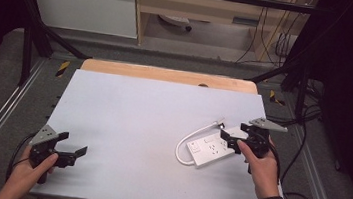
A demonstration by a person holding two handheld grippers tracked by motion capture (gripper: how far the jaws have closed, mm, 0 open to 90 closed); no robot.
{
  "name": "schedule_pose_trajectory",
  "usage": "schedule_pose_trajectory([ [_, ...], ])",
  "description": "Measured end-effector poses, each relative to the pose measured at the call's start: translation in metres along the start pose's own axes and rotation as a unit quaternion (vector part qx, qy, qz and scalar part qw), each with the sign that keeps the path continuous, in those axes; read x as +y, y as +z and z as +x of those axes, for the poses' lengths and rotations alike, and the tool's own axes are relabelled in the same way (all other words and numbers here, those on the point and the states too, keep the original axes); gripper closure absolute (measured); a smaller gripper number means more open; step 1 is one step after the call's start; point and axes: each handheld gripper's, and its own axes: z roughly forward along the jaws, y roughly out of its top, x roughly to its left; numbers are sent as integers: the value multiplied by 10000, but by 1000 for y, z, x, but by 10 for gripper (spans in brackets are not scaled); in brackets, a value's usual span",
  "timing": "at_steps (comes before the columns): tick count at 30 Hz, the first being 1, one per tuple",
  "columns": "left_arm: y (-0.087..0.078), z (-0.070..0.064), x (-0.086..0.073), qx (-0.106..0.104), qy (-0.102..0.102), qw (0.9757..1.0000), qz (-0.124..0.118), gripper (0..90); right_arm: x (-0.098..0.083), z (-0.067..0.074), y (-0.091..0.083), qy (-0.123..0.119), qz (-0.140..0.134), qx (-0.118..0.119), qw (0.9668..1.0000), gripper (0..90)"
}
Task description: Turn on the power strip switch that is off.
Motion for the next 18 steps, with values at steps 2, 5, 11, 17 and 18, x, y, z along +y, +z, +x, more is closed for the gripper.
schedule_pose_trajectory([
  [2, 0, 0, 0, -5, -5, 10000, 3, 75, 0, 1, 2, 10, 17, 0, 10000, 111],
  [5, 0, 0, 0, -8, -3, 10000, 2, 75, 1, 1, 5, 14, 41, 0, 10000, 111],
  [11, 0, 0, 0, -15, 14, 10000, 15, 75, 1, 2, 7, 28, 65, 10, 10000, 111],
  [17, 1, -1, 0, -28, 24, 10000, 31, 76, 1, 3, 9, 26, 97, 31, 9999, 104],
  [18, 1, -1, 0, -33, 19, 10000, 30, 75, 2, 3, 10, 30, 104, 42, 9999, 104],
])
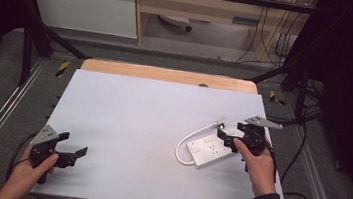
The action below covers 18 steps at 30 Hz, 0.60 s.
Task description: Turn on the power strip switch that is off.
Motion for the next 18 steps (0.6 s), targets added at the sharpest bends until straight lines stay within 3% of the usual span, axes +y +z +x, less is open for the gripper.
schedule_pose_trajectory([
  [11, 0, 0, 0, -14, 5, 10000, 1, 76, 0, 5, 8, -47, 81, 24, 10000, 143],
  [18, 0, -1, 0, -21, 18, 10000, 7, 76, -1, 8, 13, -33, 142, 98, 9998, 225],
])
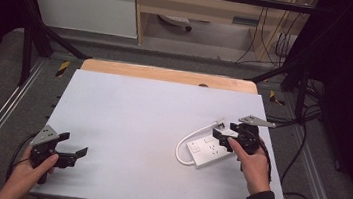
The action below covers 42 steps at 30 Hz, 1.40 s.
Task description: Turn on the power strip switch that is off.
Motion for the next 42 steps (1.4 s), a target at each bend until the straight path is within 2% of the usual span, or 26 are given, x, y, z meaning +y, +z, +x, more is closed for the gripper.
schedule_pose_trajectory([
  [5, 0, 0, 0, 0, 1, 10000, 4, 76, -1, 2, 3, -17, 53, 11, 10000, 300],
  [13, 0, 0, 0, -7, 6, 10000, 6, 78, -3, 3, 6, 30, -29, 38, 10000, 442],
  [19, 0, 0, 0, -16, 15, 10000, 10, 78, -5, 3, 8, 81, -72, 88, 9999, 505],
  [31, 0, 0, -1, -28, 21, 10000, 22, 78, -12, 6, 14, 52, -175, 18, 9998, 673],
  [42, 0, 0, -1, -25, 33, 10000, 36, 78, -19, 9, 18, 37, -230, 82, 9997, 778],
])
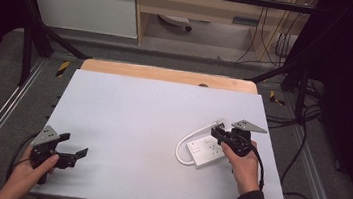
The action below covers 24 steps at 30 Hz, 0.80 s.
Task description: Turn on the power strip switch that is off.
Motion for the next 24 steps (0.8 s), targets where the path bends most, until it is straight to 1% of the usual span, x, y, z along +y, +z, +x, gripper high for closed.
schedule_pose_trajectory([
  [6, 0, 0, 0, -1, 4, 10000, 2, 78, -4, 1, 2, 27, 22, 9, 10000, 829],
  [12, 0, 0, 0, 1, 11, 10000, 14, 78, -7, 4, 5, 1, 51, 62, 10000, 870],
  [13, 0, 0, 0, 1, 16, 10000, 14, 78, -8, 5, 6, -32, 78, 68, 9999, 881],
  [20, 0, 0, 0, -5, 26, 10000, 22, 78, -11, 7, 11, -64, 162, 85, 9998, 896],
  [24, 0, 0, 0, -11, 23, 10000, 27, 78, -12, 7, 13, -122, 198, 82, 9997, 898],
])
